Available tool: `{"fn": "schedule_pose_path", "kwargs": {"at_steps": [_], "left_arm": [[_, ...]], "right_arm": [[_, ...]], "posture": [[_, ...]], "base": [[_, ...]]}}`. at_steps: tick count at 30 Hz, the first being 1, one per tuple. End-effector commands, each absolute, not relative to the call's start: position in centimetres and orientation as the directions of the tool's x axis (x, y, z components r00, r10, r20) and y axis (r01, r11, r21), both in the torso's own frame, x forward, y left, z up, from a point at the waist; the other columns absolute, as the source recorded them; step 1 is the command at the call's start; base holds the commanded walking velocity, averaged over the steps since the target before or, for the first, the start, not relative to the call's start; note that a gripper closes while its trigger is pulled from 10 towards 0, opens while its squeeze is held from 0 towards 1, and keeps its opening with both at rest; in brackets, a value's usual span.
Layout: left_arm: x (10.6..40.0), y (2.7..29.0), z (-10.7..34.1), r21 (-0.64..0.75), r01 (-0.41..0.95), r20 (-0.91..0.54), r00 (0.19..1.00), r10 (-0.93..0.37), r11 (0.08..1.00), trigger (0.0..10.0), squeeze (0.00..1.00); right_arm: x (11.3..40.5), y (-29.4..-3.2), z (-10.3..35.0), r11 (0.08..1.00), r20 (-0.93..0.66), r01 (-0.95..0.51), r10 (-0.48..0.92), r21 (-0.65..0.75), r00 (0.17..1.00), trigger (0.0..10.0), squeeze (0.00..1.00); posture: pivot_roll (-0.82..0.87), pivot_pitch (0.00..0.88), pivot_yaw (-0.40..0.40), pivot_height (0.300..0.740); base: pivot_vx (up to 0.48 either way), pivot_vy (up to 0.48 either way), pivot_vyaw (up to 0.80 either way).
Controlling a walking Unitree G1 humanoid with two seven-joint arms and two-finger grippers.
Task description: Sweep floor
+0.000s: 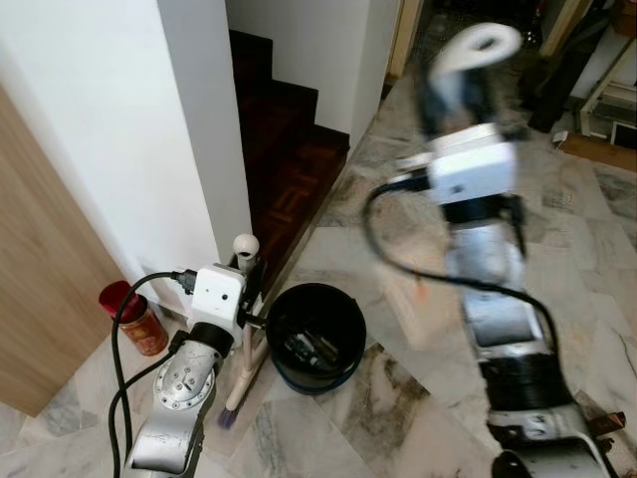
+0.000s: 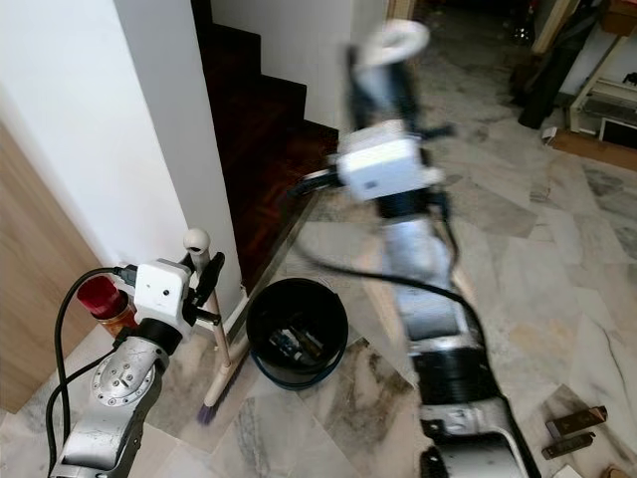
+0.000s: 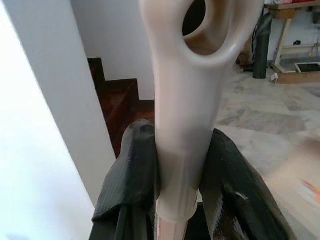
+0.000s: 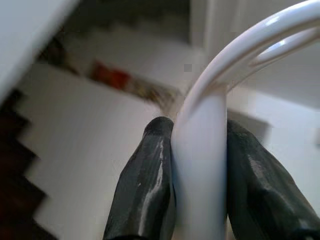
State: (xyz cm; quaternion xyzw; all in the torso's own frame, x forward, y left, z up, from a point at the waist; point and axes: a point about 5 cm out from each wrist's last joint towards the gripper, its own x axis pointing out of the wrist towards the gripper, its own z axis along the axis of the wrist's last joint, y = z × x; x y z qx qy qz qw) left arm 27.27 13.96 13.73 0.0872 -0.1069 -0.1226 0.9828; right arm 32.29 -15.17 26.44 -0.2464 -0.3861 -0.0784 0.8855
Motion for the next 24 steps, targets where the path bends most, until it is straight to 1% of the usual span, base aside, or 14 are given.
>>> {"fn": "schedule_pose_path", "kwargs": {"at_steps": [1, 3, 5, 6, 8, 9, 11, 12, 14, 17, 24], "left_arm": [[27.2, 14.1, 14.5, 0.197, 0.218, 0.235, 0.936, -0.262, 0.956, 10.0, 0.00], [27.2, 14.6, 14.3, 0.192, 0.203, 0.229, 0.942, -0.245, 0.960, 10.0, 0.00], [27.3, 15.1, 14.1, 0.183, 0.177, 0.225, 0.950, -0.216, 0.967, 10.0, 0.00], [27.3, 15.7, 13.9, 0.176, 0.151, 0.221, 0.957, -0.188, 0.973, 10.0, 0.00], [27.2, 16.1, 13.8, 0.165, 0.135, 0.218, 0.961, -0.170, 0.977, 10.0, 0.00], [27.2, 16.2, 13.8, 0.161, 0.132, 0.218, 0.962, -0.166, 0.978, 10.0, 0.00], [27.2, 16.4, 13.8, 0.154, 0.126, 0.216, 0.964, -0.158, 0.980, 10.0, 0.00], [27.1, 16.7, 13.6, 0.144, 0.115, 0.210, 0.967, -0.144, 0.983, 10.0, 0.00], [27.0, 16.9, 13.4, 0.129, 0.103, 0.203, 0.971, -0.128, 0.986, 10.0, 0.00], [26.8, 17.2, 13.1, 0.113, 0.092, 0.194, 0.974, -0.113, 0.989, 10.0, 0.00], [26.2, 17.3, 12.4, 0.100, 0.081, 0.172, 0.980, -0.098, 0.992, 10.0, 0.00]], "right_arm": [[32.2, -15.9, 26.3, 0.865, 0.712, 0.352, 0.008, -0.357, 0.702, 10.0, 0.00], [32.3, -16.5, 25.4, 0.885, 0.681, 0.342, -0.039, -0.317, 0.732, 10.0, 0.00], [32.4, -17.4, 24.0, 0.899, 0.626, 0.350, -0.118, -0.262, 0.771, 10.0, 0.00], [32.4, -18.7, 22.1, 0.919, 0.536, 0.363, -0.230, -0.157, 0.813, 10.0, 0.00], [32.3, -19.9, 20.2, 0.924, 0.447, 0.378, -0.313, -0.062, 0.838, 10.0, 0.00], [32.2, -20.2, 19.7, 0.923, 0.425, 0.382, -0.330, -0.042, 0.843, 10.0, 0.00], [32.0, -20.7, 18.8, 0.922, 0.400, 0.387, -0.353, -0.005, 0.846, 10.0, 0.00], [31.8, -21.0, 17.6, 0.926, 0.363, 0.377, -0.345, -0.018, 0.866, 10.0, 0.00], [31.5, -21.2, 16.6, 0.926, 0.340, 0.378, -0.352, -0.009, 0.872, 10.0, 0.00], [31.2, -21.2, 16.5, 0.924, 0.342, 0.381, -0.346, -0.039, 0.874, 10.0, 0.00], [31.1, -21.2, 16.3, 0.935, 0.343, 0.352, -0.315, -0.047, 0.885, 10.0, 0.00]], "posture": [[0.11, 0.067, -0.051, 0.740], [0.11, 0.063, -0.050, 0.740], [0.11, 0.057, -0.049, 0.740], [0.11, 0.053, -0.047, 0.740], [0.11, 0.051, -0.047, 0.740], [0.11, 0.051, -0.047, 0.740], [0.10, 0.046, -0.045, 0.740], [0.10, 0.046, -0.042, 0.740], [0.10, 0.050, -0.043, 0.740], [0.10, 0.064, -0.041, 0.740], [0.10, 0.087, -0.044, 0.740]], "base": [[0.000, 0.000, 0.00], [0.000, 0.000, 0.00], [0.000, 0.000, 0.00], [0.000, 0.000, 0.00], [0.000, 0.000, 0.00], [0.000, 0.000, 0.00], [0.000, 0.000, 0.00], [0.000, 0.000, 0.00], [0.000, 0.000, 0.00], [0.000, 0.000, 0.00], [0.000, 0.000, 0.00]]}}
